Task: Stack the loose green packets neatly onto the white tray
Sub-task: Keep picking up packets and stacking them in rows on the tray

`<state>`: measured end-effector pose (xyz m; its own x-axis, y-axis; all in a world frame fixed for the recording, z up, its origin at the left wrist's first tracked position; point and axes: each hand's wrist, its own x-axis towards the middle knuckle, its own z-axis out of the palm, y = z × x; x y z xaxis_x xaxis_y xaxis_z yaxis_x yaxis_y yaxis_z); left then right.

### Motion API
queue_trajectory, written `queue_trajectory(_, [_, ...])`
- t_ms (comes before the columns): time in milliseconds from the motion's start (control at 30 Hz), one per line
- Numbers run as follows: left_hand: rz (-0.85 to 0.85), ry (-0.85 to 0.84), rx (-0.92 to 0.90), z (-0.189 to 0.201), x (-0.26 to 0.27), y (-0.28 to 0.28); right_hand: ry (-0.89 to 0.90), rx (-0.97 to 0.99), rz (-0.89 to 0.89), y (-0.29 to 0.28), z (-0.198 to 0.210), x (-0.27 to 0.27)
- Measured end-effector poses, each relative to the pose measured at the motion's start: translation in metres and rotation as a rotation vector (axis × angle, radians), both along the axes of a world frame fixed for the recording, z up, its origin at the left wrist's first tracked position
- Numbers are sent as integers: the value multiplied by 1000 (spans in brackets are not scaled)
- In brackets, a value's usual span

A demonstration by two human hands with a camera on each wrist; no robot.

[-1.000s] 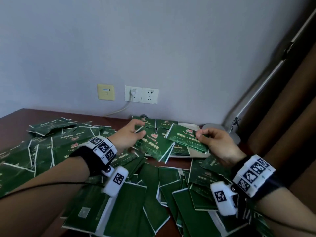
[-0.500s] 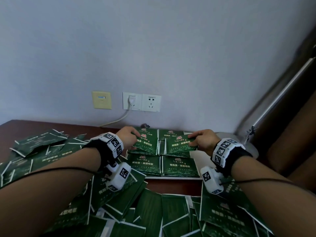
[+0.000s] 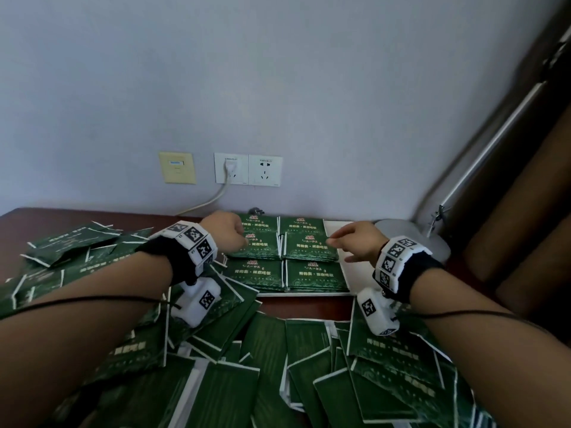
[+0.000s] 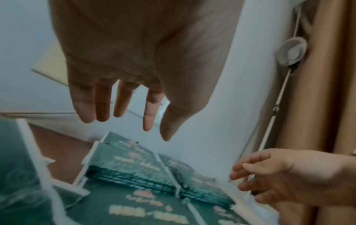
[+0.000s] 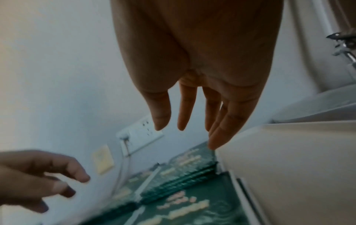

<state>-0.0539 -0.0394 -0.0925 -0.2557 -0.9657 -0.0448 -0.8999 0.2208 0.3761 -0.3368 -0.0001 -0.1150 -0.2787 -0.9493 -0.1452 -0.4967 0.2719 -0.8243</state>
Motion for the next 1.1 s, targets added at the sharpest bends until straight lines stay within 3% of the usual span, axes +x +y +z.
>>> queue_trajectory(167, [-134,134,95,16,9,49,-260,-122,-9,54,13,15])
queue_trajectory(333, [-240,7,139,7,13,96,-241,-175,44,100,8,31])
queue_trajectory(467, [-325,-121,252,-7,10,123,-86,-156,138,128,2,40])
queue_trajectory(633, [-451,-336,377,-12,3,138,145,-8,387,142,1,51])
queue_trajectory(933, [-525,-447,387,-21,-1,137,476,277,663,158,3,66])
queue_trajectory(1100, [-609,-458,431,-23,-7,132,560,333,740,154,2,72])
